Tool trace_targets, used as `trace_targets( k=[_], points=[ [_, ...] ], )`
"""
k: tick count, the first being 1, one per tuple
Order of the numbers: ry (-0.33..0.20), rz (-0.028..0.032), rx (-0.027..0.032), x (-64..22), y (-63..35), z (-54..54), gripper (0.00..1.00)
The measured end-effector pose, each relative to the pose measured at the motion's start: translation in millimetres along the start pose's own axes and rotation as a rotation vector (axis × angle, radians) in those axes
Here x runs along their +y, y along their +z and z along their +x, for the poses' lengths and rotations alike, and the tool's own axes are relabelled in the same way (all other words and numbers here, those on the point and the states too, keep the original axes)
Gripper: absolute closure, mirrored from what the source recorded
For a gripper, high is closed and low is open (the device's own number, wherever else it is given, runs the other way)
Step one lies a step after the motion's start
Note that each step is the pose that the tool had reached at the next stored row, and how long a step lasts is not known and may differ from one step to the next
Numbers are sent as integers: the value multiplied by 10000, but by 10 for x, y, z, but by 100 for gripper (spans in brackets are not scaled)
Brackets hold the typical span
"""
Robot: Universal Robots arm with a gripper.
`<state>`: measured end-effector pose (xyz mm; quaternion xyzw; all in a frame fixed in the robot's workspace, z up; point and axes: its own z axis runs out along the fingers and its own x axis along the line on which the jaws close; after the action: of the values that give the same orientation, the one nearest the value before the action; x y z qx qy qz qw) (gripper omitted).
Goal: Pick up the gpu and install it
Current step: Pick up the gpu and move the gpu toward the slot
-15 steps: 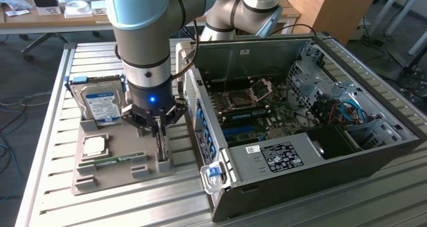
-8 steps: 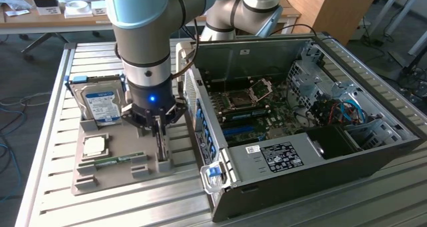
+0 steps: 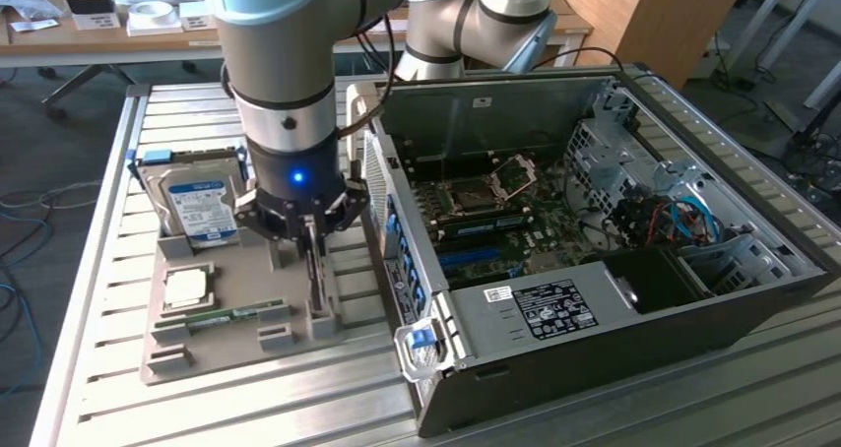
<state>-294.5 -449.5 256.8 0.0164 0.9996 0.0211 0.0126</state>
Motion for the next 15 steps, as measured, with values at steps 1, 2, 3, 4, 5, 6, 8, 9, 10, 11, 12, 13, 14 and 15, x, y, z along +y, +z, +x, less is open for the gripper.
trace_targets(
  k=[1, 2, 3, 4, 5, 6, 8, 9, 10, 11, 12, 13, 14, 15],
  points=[
    [0, 0, 0, 1, -35, -1, 73],
    [-1, 0, 0, 3, -74, -2, 73],
    [-1, 1, 0, 5, -115, -3, 73],
    [-1, -1, -1, 6, -154, -4, 73],
    [0, -1, 0, 9, -202, -5, 73],
    [0, 0, 1, 10, -247, -6, 73],
    [0, 0, 0, 14, -337, -8, 73],
    [0, 0, 0, 16, -381, -9, 73],
    [0, 0, 0, 18, -426, -11, 73],
    [0, 0, 0, 20, -471, -12, 73],
    [0, 0, 0, 22, -519, -13, 73],
    [-1, 0, 0, 24, -561, -14, 73],
    [-1, 0, 0, 26, -610, -15, 73],
    [-1, 0, 0, 28, -654, -16, 73]
  ],
)
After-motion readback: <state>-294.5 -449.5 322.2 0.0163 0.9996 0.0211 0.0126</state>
